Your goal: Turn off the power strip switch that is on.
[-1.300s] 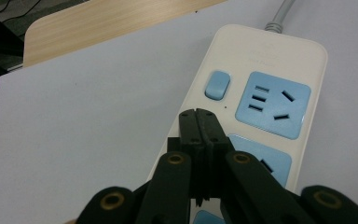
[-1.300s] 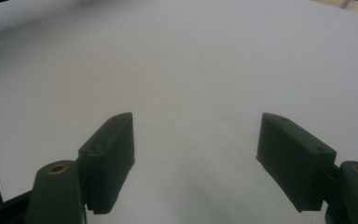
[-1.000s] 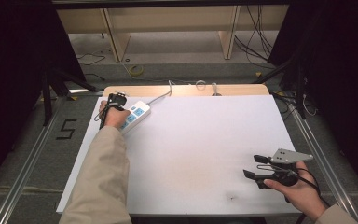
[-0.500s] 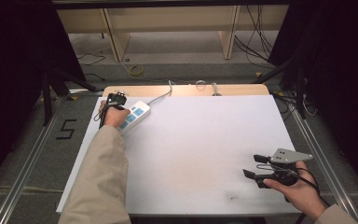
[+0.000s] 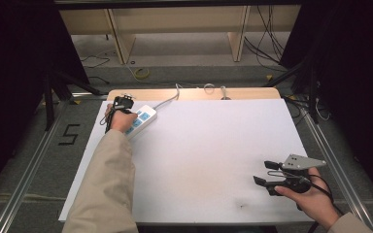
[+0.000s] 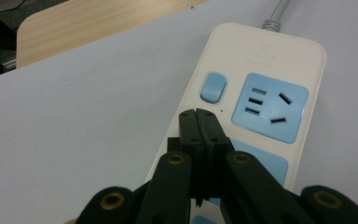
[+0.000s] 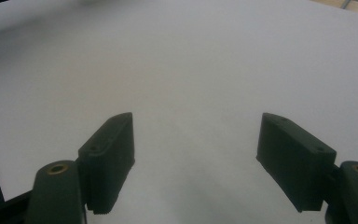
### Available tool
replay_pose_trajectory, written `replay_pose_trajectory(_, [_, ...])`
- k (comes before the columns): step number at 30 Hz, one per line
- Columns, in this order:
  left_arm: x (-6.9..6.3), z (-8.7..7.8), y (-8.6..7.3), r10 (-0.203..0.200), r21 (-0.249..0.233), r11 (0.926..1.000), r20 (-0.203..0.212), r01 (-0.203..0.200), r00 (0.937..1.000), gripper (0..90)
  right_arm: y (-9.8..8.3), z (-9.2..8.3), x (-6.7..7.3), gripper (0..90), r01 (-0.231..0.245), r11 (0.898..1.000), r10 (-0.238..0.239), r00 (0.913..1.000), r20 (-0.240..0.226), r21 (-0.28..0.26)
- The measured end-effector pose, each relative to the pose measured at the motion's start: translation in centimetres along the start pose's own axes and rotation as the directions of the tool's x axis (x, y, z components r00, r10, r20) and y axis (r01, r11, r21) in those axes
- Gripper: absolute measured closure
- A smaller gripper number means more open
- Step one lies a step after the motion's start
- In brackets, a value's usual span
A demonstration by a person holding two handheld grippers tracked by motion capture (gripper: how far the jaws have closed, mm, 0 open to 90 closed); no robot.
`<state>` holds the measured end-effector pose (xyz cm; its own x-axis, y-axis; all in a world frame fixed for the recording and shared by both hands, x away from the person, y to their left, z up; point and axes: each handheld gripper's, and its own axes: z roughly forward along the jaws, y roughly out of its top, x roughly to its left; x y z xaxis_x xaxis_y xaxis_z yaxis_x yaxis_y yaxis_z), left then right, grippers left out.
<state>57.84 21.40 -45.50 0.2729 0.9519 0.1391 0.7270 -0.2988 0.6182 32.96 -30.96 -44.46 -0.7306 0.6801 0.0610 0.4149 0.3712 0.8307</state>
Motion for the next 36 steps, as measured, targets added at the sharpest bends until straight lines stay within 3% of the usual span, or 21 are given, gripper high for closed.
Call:
replay_pose_trajectory(6, [0.14, -0.05, 0.04, 0.005, 0.011, 0.9999, -0.029, -0.005, 0.9996, 90.0, -0.03, -0.05, -0.06, 27.8, -0.001, 1.000, 0.001, 1.0000, 0.000, 0.000])
replay_pose_trajectory(12, [0.23, -0.16, 0.02, 0.016, 0.019, 0.9997, -0.016, -0.016, 0.9997, 90.0, 0.00, 0.03, -0.05, 27.8, 0.000, 1.000, 0.000, 1.0000, -0.004, 0.001])
replay_pose_trajectory(17, [0.00, -0.13, 0.09, 0.025, 0.025, 0.9994, -0.033, -0.024, 0.9992, 90.0, 0.00, -0.04, 0.05, 27.8, 0.000, 1.000, 0.000, 1.0000, -0.003, 0.000])
replay_pose_trajectory(20, [0.11, -0.12, 0.04, 0.006, 0.020, 0.9998, -0.025, -0.005, 0.9997, 90.0, -0.02, -0.06, 0.03, 27.8, 0.001, 1.000, -0.001, 1.0000, -0.002, 0.001])
replay_pose_trajectory(29, [0.05, -0.10, 0.10, 0.017, 0.028, 0.9995, -0.026, -0.016, 0.9995, 90.0, -0.02, -0.06, 0.01, 27.8, 0.002, 1.000, -0.002, 1.0000, -0.002, 0.001])
replay_pose_trajectory(33, [0.14, -0.08, 0.12, 0.002, 0.028, 0.9996, -0.022, -0.001, 0.9998, 90.0, -0.02, -0.06, -0.02, 27.8, 0.004, 1.000, -0.004, 1.0000, 0.000, 0.000])
replay_pose_trajectory(36, [-0.01, -0.04, 0.24, 0.019, 0.037, 0.9992, -0.030, -0.018, 0.9994, 90.0, -0.03, -0.06, 0.03, 27.8, 0.003, 1.000, -0.003, 1.0000, -0.004, 0.002])
